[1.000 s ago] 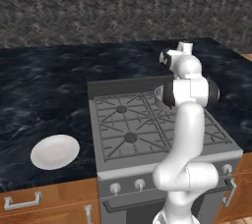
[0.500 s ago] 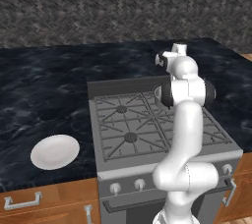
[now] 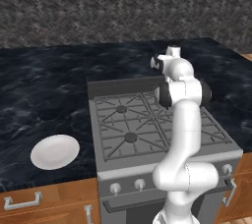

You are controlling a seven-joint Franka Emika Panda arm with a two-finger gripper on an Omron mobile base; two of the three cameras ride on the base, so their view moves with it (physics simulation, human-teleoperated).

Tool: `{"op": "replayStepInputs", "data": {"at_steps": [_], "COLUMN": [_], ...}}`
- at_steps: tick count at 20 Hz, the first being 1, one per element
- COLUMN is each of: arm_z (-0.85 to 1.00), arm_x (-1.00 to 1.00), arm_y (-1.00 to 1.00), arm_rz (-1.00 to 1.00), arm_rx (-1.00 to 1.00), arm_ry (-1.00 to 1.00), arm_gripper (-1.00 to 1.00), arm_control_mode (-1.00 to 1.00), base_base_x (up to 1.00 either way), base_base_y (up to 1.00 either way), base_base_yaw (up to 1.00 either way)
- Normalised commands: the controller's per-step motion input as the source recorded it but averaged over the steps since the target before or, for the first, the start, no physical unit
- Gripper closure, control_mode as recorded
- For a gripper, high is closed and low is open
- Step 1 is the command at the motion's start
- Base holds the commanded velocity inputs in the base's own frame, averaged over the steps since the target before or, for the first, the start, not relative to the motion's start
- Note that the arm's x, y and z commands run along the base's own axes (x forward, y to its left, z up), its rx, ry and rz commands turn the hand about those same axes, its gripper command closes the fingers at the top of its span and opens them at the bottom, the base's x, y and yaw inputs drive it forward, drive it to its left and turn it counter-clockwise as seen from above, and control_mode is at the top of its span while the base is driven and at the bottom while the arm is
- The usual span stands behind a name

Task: Retrieve the frozen meat and place it in the pot on a burner. Then turn the burner on.

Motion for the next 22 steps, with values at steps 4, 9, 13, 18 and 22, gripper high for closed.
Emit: {"op": "replayStepInputs", "data": {"at_steps": [4, 9, 13, 18, 22], "arm_z": [-0.29, -0.44, -0.28, -0.17, -0.01], "arm_x": [0.05, 0.02, 0.0, 0.01, 0.0], "arm_y": [0.0, -0.04, -0.01, 0.0, 0.0], "arm_rz": [-0.02, -0.03, 0.0, 0.0, 0.0], "arm_rx": [0.0, 0.0, 0.0, 0.0, 0.0], "arm_ry": [0.03, 0.05, 0.0, 0.0, 0.0], "arm_gripper": [1.0, 1.0, 1.0, -1.0, -1.0], "arm_control_mode": [-1.0, -1.0, -1.0, -1.0, -1.0], "base_base_x": [0.0, 0.0, 0.0, 0.0, 0.0], "base_base_y": [0.0, 0.0, 0.0, 0.0, 0.0], "base_base_yaw": [0.0, 0.0, 0.0, 0.0, 0.0]}}
